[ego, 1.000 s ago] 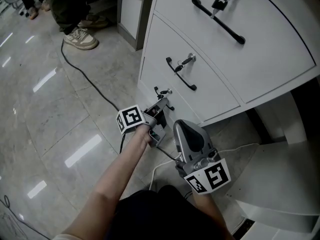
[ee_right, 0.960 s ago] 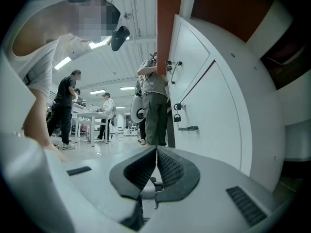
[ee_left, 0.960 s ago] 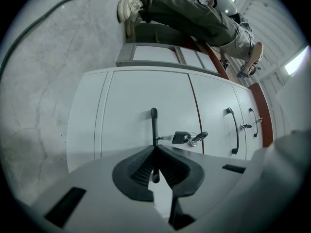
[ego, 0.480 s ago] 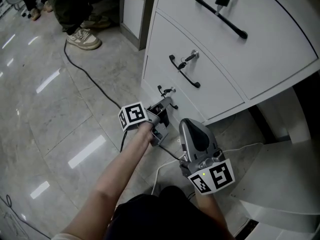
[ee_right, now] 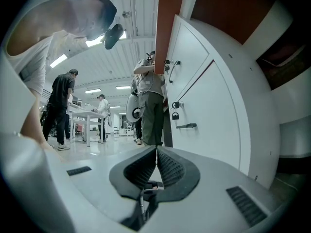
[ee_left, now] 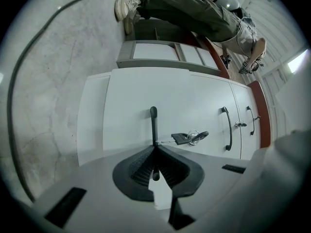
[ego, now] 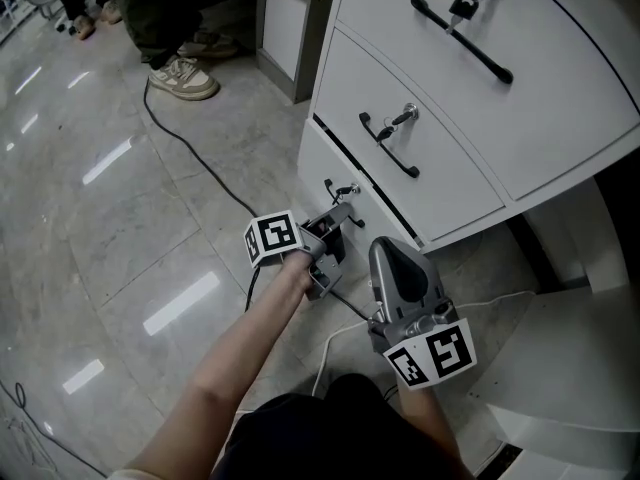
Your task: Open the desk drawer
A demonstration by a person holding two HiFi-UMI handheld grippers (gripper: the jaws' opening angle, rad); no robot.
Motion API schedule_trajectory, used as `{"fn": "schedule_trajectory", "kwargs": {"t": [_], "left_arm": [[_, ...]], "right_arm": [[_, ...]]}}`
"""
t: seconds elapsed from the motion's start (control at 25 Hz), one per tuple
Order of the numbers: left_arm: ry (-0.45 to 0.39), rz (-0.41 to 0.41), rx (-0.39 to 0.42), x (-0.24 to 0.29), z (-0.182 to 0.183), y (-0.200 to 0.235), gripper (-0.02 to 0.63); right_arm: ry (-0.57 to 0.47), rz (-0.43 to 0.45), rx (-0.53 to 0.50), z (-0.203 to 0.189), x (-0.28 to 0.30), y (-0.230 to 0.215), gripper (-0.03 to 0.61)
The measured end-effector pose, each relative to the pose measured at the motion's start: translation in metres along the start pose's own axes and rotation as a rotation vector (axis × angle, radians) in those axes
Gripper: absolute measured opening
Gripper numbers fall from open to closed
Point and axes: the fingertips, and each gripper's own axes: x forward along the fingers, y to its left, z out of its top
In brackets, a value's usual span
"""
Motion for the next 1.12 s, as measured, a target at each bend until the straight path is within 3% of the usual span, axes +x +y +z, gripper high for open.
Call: {"fn": "schedule_trajectory", "kwargs": {"t": [0.56, 1.12], "left_arm": [[-0.018, -0.018, -0.023, -0.031, 0.0, -0.002, 0.025], [-0.043, -0.027, -0.036, -0.081, -0.003, -0.007, 0.025]], "right_arm": [[-0.013, -0.052, 0.001, 0.011, -0.01, -0.005, 0.02], [-0.011, -0.02, -0.003, 0.012, -0.007, 0.009, 0.02]]}}
